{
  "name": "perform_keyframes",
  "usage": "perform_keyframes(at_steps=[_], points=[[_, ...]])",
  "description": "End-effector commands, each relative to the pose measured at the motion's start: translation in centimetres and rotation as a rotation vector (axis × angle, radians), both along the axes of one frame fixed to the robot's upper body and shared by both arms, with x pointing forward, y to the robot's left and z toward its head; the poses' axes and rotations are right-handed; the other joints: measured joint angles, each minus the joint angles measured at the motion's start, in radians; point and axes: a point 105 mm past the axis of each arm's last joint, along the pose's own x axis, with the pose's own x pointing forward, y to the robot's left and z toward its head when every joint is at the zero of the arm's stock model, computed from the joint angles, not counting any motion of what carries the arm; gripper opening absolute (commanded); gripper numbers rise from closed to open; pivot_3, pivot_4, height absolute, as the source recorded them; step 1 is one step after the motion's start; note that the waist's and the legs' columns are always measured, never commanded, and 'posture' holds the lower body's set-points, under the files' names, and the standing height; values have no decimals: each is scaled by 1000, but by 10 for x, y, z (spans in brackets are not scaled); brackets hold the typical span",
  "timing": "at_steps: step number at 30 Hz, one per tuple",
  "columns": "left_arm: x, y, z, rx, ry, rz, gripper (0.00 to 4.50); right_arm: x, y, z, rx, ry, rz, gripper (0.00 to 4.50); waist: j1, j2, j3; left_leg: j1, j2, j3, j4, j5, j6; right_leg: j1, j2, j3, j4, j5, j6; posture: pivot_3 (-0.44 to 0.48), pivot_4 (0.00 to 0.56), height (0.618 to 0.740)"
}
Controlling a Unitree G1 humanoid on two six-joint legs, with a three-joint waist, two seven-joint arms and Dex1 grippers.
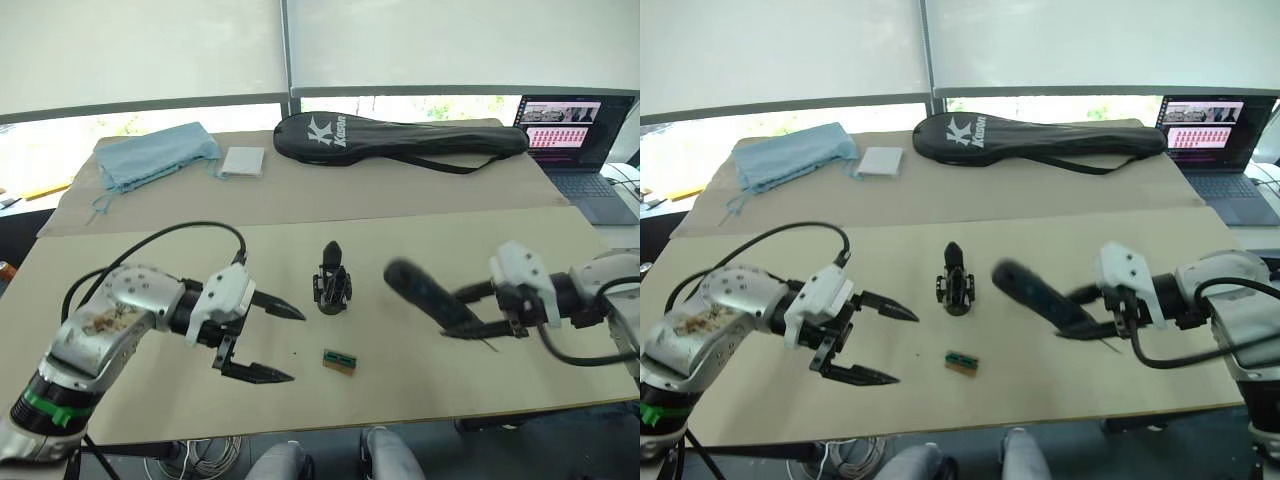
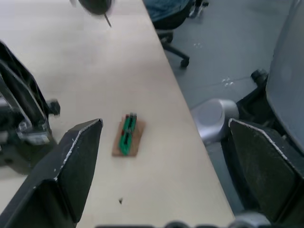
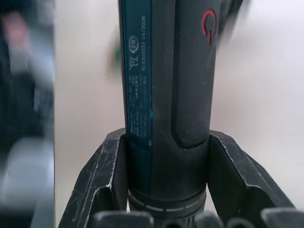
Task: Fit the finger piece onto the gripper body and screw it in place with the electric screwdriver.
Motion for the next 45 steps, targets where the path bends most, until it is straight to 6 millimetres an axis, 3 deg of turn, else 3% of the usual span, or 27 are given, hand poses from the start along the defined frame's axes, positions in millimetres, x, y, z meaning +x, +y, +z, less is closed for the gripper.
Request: perform_keyframes(at_steps=[1, 6, 14, 24, 45], points=[[5, -5, -9, -63, -80, 13, 4500, -26, 27, 11, 201, -50, 30, 1879, 21, -2, 1, 0, 0, -1, 0, -1, 1, 1, 0, 0, 0, 0, 0, 0, 150, 736], [19, -10, -43, -66, -115, 12, 4500, -40, 55, -4, 397, -50, 13, 1879, 34, -4, 1, -1, -5, 1, 2, -2, 3, 1, -1, -2, 0, 1, 1, 0, 150, 736], [26, -24, -65, -64, -92, -88, 4500, -47, 74, -7, 470, -127, 61, 1879, 14, -4, 2, 2, -4, 2, 2, -2, 3, 1, 2, -6, 1, 1, 1, 0, 150, 736], [46, -36, -71, -82, -146, -62, 4500, -41, 81, 3, 500, -147, 68, 1879, 4, -5, 2, 3, -4, 2, 2, -1, 3, 2, 2, -6, 1, 1, 1, 0, 150, 736], [45, -51, -66, -103, -133, -88, 4500, -36, 86, 3, 495, -140, 44, 1879, 3, -5, 2, 3, -4, 2, 2, -1, 3, 1, 2, -6, 1, 1, 1, 0, 150, 736]])
